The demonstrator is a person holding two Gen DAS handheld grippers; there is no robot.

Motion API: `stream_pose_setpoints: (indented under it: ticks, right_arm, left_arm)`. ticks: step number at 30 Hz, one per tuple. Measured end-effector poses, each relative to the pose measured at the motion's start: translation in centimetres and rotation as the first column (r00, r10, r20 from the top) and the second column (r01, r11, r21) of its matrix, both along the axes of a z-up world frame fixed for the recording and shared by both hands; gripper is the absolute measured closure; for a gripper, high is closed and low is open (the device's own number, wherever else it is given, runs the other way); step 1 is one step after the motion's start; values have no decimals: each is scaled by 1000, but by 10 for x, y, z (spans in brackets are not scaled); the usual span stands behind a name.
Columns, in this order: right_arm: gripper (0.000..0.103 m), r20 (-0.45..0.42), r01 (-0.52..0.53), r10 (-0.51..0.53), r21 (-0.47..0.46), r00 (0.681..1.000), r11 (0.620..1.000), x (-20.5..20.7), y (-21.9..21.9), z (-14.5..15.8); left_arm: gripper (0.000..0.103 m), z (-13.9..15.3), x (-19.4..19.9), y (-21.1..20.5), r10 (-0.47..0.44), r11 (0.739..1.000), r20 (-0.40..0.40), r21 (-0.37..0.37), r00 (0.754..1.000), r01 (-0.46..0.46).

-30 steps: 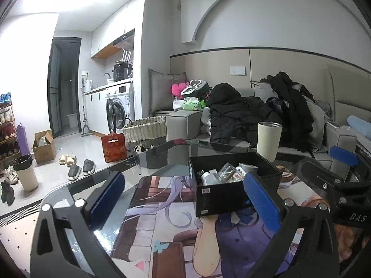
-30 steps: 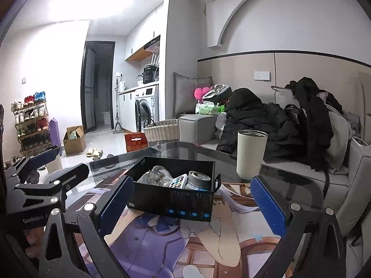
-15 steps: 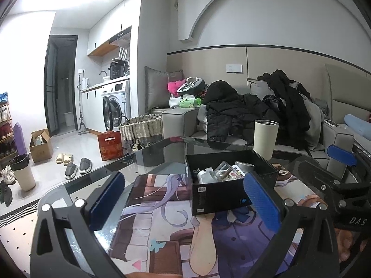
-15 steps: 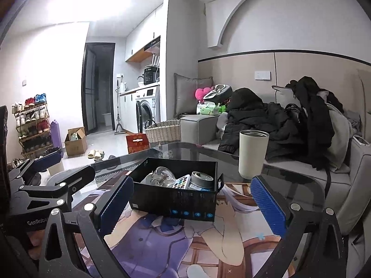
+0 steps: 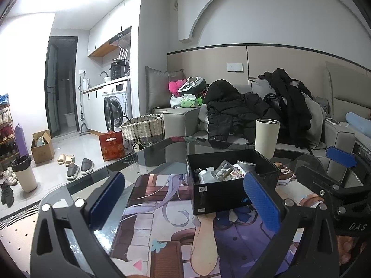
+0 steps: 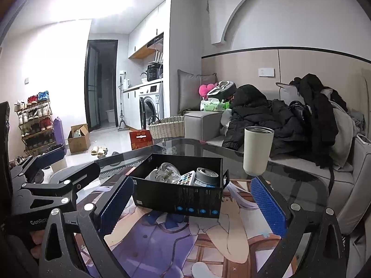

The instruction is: Organize rigid objects

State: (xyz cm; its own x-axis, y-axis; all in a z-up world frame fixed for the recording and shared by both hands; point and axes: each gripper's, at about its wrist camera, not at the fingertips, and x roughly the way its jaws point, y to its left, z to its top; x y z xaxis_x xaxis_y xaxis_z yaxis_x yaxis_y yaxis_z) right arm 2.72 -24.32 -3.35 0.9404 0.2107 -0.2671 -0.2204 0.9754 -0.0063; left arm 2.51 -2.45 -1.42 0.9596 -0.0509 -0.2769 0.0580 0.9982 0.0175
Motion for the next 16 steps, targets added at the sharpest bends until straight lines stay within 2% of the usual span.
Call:
stream_pose_setpoints:
  ticks: [16]
  right_arm:
    - [1,-8,-3,3,3,1000,1000,1,2,-1]
  left_arm:
    - [0,-2,3,-1,-15,1000,-27,11,1000,15]
